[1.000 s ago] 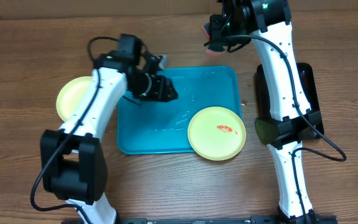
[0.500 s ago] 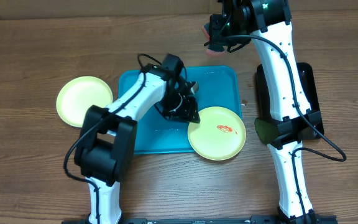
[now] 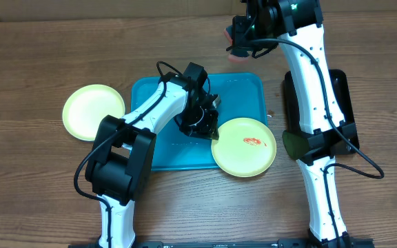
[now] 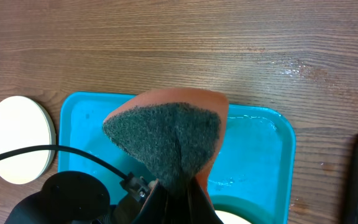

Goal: Clean dirty plates on tray and stack at the side
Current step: 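Drag the stained yellow plate to the tray center with the left gripper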

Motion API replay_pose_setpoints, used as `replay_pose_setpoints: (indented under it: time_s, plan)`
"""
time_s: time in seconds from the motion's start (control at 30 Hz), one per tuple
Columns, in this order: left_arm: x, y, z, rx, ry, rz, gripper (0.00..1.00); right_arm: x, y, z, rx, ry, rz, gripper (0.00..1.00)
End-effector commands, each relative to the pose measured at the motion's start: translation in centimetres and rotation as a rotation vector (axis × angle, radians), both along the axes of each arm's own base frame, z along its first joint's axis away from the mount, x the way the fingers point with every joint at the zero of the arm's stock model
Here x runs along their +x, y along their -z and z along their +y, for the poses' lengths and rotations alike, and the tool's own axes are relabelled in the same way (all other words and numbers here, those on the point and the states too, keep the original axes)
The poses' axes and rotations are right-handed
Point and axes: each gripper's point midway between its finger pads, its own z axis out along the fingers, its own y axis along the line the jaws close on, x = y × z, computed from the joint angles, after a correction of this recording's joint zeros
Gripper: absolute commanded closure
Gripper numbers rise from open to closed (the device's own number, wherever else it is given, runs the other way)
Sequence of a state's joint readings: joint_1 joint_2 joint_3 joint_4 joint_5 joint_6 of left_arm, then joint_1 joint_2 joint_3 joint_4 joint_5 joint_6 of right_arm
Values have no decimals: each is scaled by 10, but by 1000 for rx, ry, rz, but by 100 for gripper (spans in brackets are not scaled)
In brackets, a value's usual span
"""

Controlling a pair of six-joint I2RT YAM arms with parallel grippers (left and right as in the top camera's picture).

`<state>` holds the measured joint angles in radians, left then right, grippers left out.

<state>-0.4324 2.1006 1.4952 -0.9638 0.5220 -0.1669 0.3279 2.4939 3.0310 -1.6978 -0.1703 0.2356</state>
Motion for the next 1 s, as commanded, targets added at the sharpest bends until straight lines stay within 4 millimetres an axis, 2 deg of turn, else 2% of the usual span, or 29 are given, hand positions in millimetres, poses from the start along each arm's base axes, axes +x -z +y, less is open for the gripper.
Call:
replay_pose_setpoints:
  time_s: [0.0, 0.2, 0.47, 0.63, 0.97]
  plan:
    - [-3, 6, -3, 38, -7, 13, 73, -2, -18, 0, 28, 0, -38, 96]
    - [-7, 10, -4, 74, -11, 16, 74, -2, -18, 0, 29, -1, -37, 96]
    - [-9, 27, 0, 115, -45, 59, 87, -2, -18, 0, 29, -1, -38, 96]
    - [-8, 26, 1, 94, -61, 76, 96, -2, -18, 0, 29, -1, -38, 96]
    - [6, 21, 12, 67, -106, 78, 96, -2, -18, 0, 28, -1, -38, 96]
